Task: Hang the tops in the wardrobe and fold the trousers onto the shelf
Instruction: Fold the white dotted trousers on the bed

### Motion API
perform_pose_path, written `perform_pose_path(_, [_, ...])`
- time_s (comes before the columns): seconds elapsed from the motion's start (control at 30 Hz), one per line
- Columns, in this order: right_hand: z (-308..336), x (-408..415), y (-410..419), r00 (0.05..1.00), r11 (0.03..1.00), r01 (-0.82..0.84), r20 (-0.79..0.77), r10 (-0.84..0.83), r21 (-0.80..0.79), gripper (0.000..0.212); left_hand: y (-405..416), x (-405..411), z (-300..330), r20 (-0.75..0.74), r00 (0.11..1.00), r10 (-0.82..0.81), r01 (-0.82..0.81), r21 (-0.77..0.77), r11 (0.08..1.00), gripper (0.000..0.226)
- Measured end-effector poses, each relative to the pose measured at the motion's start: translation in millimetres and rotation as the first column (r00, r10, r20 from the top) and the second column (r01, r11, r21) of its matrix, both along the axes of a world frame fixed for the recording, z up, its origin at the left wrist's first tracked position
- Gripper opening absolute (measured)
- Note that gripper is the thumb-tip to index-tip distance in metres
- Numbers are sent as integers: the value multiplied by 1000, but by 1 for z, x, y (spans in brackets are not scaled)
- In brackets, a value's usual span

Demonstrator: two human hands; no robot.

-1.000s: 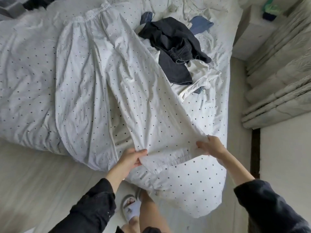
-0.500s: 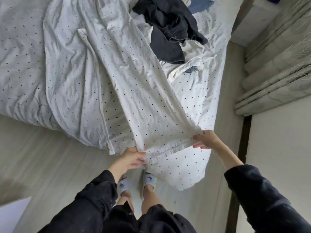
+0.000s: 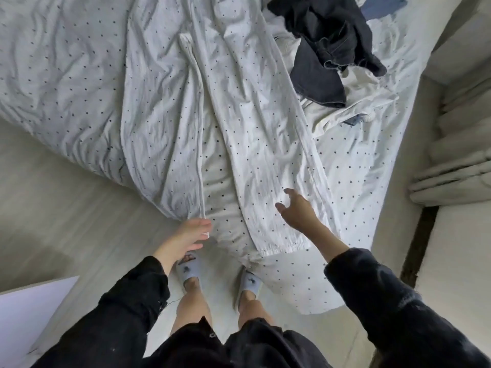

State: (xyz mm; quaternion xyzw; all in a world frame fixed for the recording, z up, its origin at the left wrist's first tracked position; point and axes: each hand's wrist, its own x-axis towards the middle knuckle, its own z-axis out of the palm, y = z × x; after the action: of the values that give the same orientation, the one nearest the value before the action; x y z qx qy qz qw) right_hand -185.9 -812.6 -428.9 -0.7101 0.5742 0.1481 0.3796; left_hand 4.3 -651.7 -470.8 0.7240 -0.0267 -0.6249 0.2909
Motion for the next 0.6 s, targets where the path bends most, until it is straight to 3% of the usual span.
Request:
perform_pose_path(0.27, [-27, 135, 47, 983, 989, -151, 110, 150, -2, 49, 22, 133, -22, 212, 967, 142, -137, -40, 990, 41])
perform_pose_path(0.47, [-83, 258, 92, 984, 992, -118, 127, 123, -43, 52, 15, 274, -58, 310, 951, 0, 23, -70, 997, 47])
perform_pose_path(0.6, [-114, 305, 108, 987, 989, -124, 93, 131, -82, 56, -8, 323, -87, 278, 959, -54, 89, -117, 989, 51])
